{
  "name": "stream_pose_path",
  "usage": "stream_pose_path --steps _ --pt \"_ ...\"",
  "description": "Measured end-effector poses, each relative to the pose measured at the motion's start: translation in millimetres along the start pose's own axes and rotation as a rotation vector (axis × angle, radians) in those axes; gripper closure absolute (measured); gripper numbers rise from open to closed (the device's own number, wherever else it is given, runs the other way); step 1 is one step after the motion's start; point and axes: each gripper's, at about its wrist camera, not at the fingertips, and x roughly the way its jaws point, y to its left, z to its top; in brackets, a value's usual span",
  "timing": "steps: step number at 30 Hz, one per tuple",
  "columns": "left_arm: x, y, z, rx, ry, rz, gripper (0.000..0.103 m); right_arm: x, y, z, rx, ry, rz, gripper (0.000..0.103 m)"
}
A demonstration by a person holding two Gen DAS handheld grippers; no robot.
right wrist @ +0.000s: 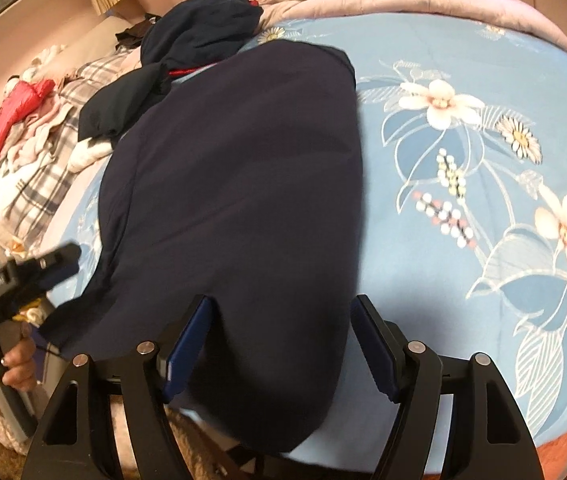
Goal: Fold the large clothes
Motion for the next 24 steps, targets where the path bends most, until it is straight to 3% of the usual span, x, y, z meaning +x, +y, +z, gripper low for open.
stream_pose_path --steps 7,10,14,18,20,24 --pt "36.2 -5.1 -4.9 0.003 0.096 -0.028 0.016 18.7 1.9 15.1 -0.016 0.019 -0.004 0.027" --pt "44.7 -4.9 -2.5 -0.015 0.129 -0.079 0.019 28.3 3.8 17.4 -0.025 0.029 -0.011 0.026" --pt "54.6 -7.6 -2.9 -0.04 0.164 -0.133 0.033 38.4 0.6 20.5 -0.011 0.043 0.016 0.022" --pt "55.7 -20.4 -4.6 -0.018 0.135 -0.106 0.044 50.0 -6.2 23.2 0.027 0.064 0.052 0.021" --pt "50.8 -29.0 -7.4 0.001 0.12 -0.094 0.049 50.3 -7.4 22.5 0.035 0.066 0.062 0.026" --pt "42.2 -49.4 -6.1 0.046 0.08 -0.061 0.061 36.0 -0.5 18.0 -0.011 0.025 0.051 0.057"
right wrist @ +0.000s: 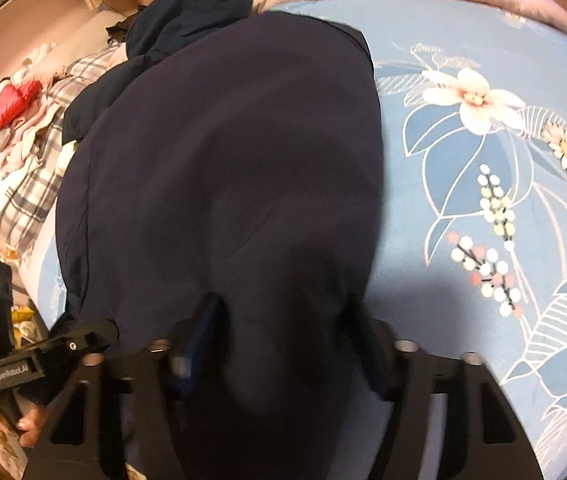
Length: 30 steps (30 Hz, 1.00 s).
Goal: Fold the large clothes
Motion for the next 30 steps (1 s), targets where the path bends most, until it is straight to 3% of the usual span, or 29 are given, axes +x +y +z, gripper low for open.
stream_pose_path --steps 3,6,10,23,28,30 --pt "-7.1 -22.5 -2.2 0.043 -0.042 0.06 0.065 -11.2 9.5 -2.1 -0.033 -0.035 -0.032 0.07" --pt "-15.5 -48.1 -3.9 0.11 -0.092 0.102 0.071 -23.3 12.9 -3.9 -0.035 -0.069 -0.044 0.076" --pt "-17.6 -75.6 -1.4 0.16 -0.114 0.075 0.074 -40.3 10.1 -4.4 -0.034 -0.112 -0.038 0.08" --pt "0.5 -126.5 -8.7 0.221 -0.08 0.002 0.074 -75.2 -22.1 1.3 -0.009 -0.221 -0.124 0.081" --pt "17.5 -122.7 -4.6 0.237 -0.05 0.05 0.07 -56.6 -33.4 0.9 0.029 -0.167 -0.17 0.08" --pt "18.9 -120.4 -8.0 0.24 -0.044 0.076 0.061 -45.2 -37.1 -1.8 0.035 -0.134 -0.215 0.076"
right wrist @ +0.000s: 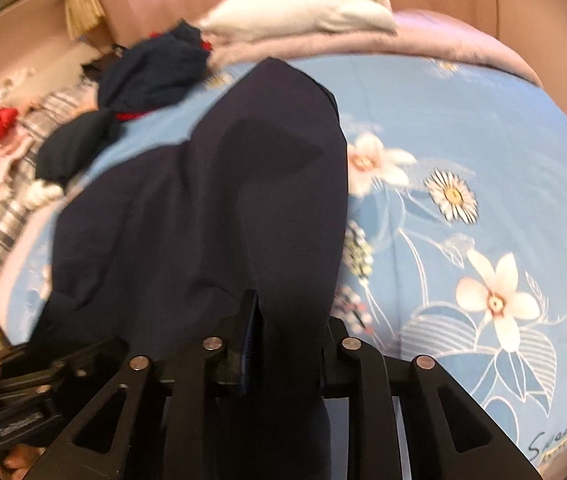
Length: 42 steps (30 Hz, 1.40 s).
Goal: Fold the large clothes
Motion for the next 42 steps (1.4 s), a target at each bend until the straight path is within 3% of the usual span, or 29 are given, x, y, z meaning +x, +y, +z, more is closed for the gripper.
stream_pose_path --steps 6,7,9,11,15,19,42 --pt "-19.2 11.3 -6.1 -0.009 -0.019 0.062 0.04 -7.1 -2.8 -2.2 0.011 -0.006 -0.053 0.052" --pt "-23.3 11.3 -7.7 -0.007 -0.03 0.076 0.037 -10.6 -2.5 -2.3 0.012 -0.013 -0.059 0.041" --pt "-39.9 13.9 -9.7 0.006 -0.078 0.119 0.021 -24.1 -0.4 -1.9 0.012 -0.048 -0.05 0.03" --pt "-59.9 15.7 -10.4 0.016 -0.143 0.152 0.013 -34.2 3.9 -1.0 0.006 -0.073 -0.044 0.019" --pt "-87.6 15.7 -13.3 0.019 -0.217 0.175 0.001 -60.8 13.4 0.5 -0.02 -0.141 -0.054 0.015" --pt "-104.5 16.0 -14.6 0.009 -0.253 0.181 0.0 -78.8 23.5 2.2 -0.045 -0.199 -0.054 0.007" --pt "-105.4 14.8 -18.7 0.031 -0.222 0.154 0.0 -93.6 39.3 -5.9 -0.031 -0.266 -0.14 0.006"
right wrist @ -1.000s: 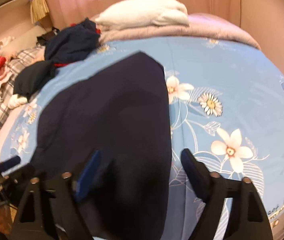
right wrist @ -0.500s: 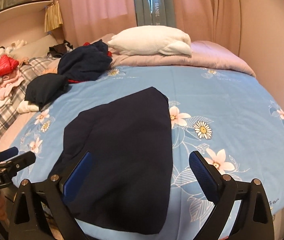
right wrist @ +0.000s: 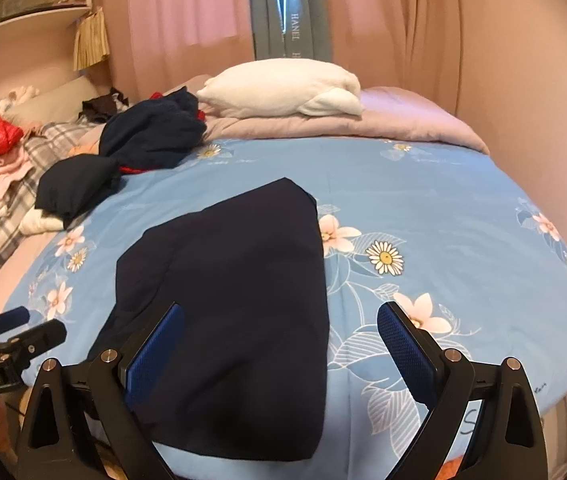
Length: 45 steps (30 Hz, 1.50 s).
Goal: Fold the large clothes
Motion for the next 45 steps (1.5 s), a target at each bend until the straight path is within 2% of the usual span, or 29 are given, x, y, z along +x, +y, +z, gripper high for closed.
stream_pose_path --steps 13,26,45 --pt "0.9 -9.0 -2.8 0.049 0.002 -0.032 0.0 -0.6 0.9 -1.6 -0.003 0.002 0.001 0.006" --pt "3.4 -18.2 -1.7 0.085 0.008 -0.054 0.0 -1.0 -10.4 -2.9 0.062 -0.005 0.03 0.006" --pt "0.3 -22.8 -3.7 0.087 0.008 -0.014 0.0 2.4 -18.3 -5.1 0.069 0.009 0.048 0.006"
